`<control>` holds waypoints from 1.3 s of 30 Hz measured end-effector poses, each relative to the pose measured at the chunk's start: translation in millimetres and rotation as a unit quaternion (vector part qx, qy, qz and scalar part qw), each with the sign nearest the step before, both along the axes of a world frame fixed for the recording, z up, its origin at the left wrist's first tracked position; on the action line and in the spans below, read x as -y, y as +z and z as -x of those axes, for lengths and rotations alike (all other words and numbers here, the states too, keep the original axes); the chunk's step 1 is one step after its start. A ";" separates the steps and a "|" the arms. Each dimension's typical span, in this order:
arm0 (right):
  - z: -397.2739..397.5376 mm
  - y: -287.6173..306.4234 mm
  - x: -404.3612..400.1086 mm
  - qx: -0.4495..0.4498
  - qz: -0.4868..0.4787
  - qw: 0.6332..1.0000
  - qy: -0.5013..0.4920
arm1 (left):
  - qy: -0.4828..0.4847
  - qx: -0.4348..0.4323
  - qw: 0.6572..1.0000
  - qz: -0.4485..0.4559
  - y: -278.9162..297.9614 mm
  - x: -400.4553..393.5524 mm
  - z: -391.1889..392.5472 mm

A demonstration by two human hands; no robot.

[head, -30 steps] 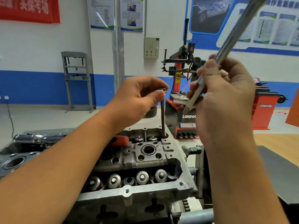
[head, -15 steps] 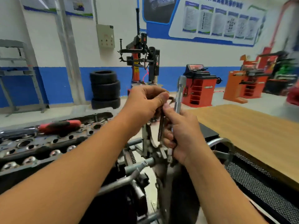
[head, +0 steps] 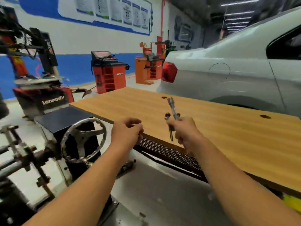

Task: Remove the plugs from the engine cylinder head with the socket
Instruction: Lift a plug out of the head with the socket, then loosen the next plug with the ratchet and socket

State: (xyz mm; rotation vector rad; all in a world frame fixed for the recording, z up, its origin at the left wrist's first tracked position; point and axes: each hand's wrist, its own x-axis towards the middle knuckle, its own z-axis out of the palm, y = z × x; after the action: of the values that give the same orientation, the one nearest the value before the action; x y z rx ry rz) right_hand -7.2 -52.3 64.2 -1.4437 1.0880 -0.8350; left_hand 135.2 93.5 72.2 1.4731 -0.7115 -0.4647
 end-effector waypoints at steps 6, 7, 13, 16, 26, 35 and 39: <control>45.8 -16.5 96.8 -0.064 -0.028 0.982 -0.178 | 0.017 0.027 0.999 -0.040 -16.6 7.0 22.5; 47.5 -21.0 105.7 -0.062 -0.039 0.980 -0.183 | 0.015 0.032 0.998 -0.046 -21.3 5.9 24.0; 45.7 -40.7 122.6 -0.037 -0.101 0.975 -0.197 | 0.029 0.073 0.995 -0.057 -30.1 0.8 15.3; 54.0 -39.0 125.0 -0.007 -0.152 0.972 -0.179 | 0.046 0.066 0.995 -0.051 -28.1 0.6 8.8; 63.9 -24.5 106.4 -0.004 -0.228 0.963 -0.144 | 0.093 0.074 0.990 -0.071 -26.9 -9.3 -3.2; 26.4 -5.7 61.0 0.002 -0.125 0.982 -0.143 | 0.135 0.057 0.986 -0.075 -8.4 -49.5 -38.7; -51.9 23.7 -19.0 0.043 -0.105 0.992 -0.055 | 0.153 -0.010 0.988 -0.024 -6.5 -79.7 -58.7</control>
State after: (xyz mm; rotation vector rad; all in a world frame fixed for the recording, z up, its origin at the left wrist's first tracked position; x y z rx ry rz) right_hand 44.8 -33.2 87.8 -1.1715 1.1611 -0.8277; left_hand 194.0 173.1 65.7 1.5885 -0.4498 -0.2625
